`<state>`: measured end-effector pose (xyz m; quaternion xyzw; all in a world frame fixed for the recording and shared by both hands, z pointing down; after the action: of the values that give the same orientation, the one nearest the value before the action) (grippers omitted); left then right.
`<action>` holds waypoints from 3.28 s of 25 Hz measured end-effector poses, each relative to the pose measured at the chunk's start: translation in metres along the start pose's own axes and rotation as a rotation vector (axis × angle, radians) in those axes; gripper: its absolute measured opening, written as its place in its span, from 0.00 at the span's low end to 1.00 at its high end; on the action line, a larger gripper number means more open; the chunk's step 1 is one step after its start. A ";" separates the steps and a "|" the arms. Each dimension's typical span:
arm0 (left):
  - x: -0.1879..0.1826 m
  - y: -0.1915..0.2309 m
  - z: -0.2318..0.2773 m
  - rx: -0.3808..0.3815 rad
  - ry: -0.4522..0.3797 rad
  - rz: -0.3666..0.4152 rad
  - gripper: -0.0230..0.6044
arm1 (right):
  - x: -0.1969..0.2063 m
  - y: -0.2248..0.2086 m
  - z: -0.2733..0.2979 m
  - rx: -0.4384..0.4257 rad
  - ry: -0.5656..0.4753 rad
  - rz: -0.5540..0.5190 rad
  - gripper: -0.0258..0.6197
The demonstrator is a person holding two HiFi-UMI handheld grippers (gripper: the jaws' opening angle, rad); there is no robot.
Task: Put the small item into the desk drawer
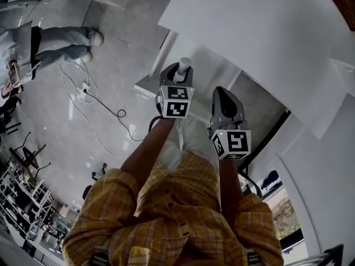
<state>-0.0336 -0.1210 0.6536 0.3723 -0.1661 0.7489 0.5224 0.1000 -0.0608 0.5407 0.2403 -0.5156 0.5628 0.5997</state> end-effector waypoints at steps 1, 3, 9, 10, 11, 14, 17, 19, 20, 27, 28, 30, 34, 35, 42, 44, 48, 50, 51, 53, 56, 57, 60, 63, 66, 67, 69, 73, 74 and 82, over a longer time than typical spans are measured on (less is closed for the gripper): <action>0.003 0.001 0.006 -0.002 0.011 -0.009 0.30 | 0.001 -0.001 0.002 0.000 0.004 0.001 0.04; 0.010 0.003 0.016 -0.001 0.030 -0.020 0.30 | 0.004 -0.001 0.005 0.000 0.011 0.003 0.04; 0.024 0.008 0.032 -0.001 0.078 -0.031 0.30 | 0.009 0.001 0.008 -0.004 0.031 0.004 0.04; 0.026 0.008 0.035 -0.002 0.086 -0.031 0.30 | 0.010 0.001 0.009 -0.003 0.034 0.006 0.04; 0.027 0.008 0.037 -0.002 0.092 -0.031 0.30 | 0.011 0.000 0.009 -0.002 0.038 0.008 0.04; 0.034 0.008 0.045 -0.003 0.110 -0.036 0.30 | 0.014 -0.003 0.009 -0.001 0.047 0.011 0.04; 0.044 0.012 0.053 -0.002 0.132 -0.043 0.30 | 0.020 -0.002 0.011 0.003 0.055 0.012 0.04; 0.049 0.012 0.058 -0.001 0.151 -0.044 0.30 | 0.021 -0.003 0.011 0.005 0.060 0.014 0.04; 0.051 0.012 0.060 -0.001 0.160 -0.045 0.30 | 0.020 -0.004 0.010 0.006 0.062 0.014 0.04; 0.061 0.009 0.080 0.005 0.218 -0.052 0.30 | 0.021 -0.010 0.007 0.008 0.070 0.013 0.04; 0.064 0.009 0.084 0.005 0.227 -0.053 0.30 | 0.022 -0.012 0.008 0.009 0.073 0.013 0.04; 0.071 0.011 0.091 0.005 0.245 -0.063 0.30 | 0.025 -0.014 0.010 0.010 0.078 0.015 0.04; 0.080 0.010 0.099 0.007 0.270 -0.062 0.30 | 0.029 -0.016 0.010 0.013 0.087 0.021 0.04; 0.081 0.009 0.100 0.008 0.277 -0.059 0.30 | 0.028 -0.016 0.009 0.014 0.089 0.022 0.04; 0.095 0.012 0.114 0.008 0.331 -0.064 0.30 | 0.032 -0.022 0.012 0.017 0.100 0.026 0.04; 0.100 0.013 0.119 0.007 0.341 -0.067 0.30 | 0.034 -0.023 0.013 0.019 0.101 0.027 0.04; 0.104 0.013 0.124 0.005 0.352 -0.076 0.31 | 0.036 -0.024 0.013 0.020 0.107 0.026 0.04; 0.103 0.012 0.125 0.006 0.352 -0.085 0.31 | 0.036 -0.023 0.012 0.021 0.109 0.026 0.04; 0.103 0.012 0.126 0.008 0.350 -0.092 0.31 | 0.035 -0.023 0.012 0.020 0.109 0.026 0.04; 0.099 0.012 0.125 0.013 0.342 -0.101 0.34 | 0.033 -0.022 0.011 0.018 0.108 0.024 0.04; 0.092 0.012 0.121 0.016 0.327 -0.096 0.35 | 0.031 -0.022 0.010 0.014 0.104 0.019 0.04; 0.090 0.011 0.118 0.018 0.322 -0.094 0.35 | 0.031 -0.022 0.009 0.014 0.101 0.017 0.04; 0.081 0.010 0.109 0.023 0.306 -0.087 0.35 | 0.027 -0.019 0.008 0.012 0.096 0.014 0.04; 0.069 0.010 0.101 0.024 0.279 -0.075 0.35 | 0.021 -0.015 0.009 0.005 0.081 0.003 0.04; 0.061 0.009 0.092 0.028 0.256 -0.080 0.35 | 0.017 -0.011 0.008 0.001 0.061 -0.008 0.04; 0.058 0.009 0.087 0.028 0.244 -0.076 0.35 | 0.016 -0.009 0.007 -0.001 0.055 -0.011 0.04; 0.047 0.006 0.076 0.028 0.213 -0.067 0.35 | 0.010 -0.005 0.006 -0.008 0.045 -0.021 0.04; 0.023 0.003 0.051 0.022 0.145 -0.056 0.32 | -0.007 0.000 0.002 -0.017 0.011 -0.040 0.04; 0.017 0.001 0.044 0.021 0.128 -0.055 0.32 | -0.010 0.001 0.000 -0.019 0.003 -0.044 0.04; -0.036 -0.005 -0.021 0.017 -0.014 -0.047 0.24 | -0.051 0.024 -0.016 -0.048 -0.056 -0.079 0.04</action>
<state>-0.0308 -0.1295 0.6127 0.3857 -0.1545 0.7354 0.5353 0.0920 -0.0632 0.4827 0.2617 -0.5358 0.5189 0.6125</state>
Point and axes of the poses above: the fingertips, and each gripper's own axes: z forward along the fingers, y to its left, x out of its underside, the point moved 5 cm from there along -z, backward along the fingers, and after that the axes turned 10 degrees about -y, right-handed, at the moved point
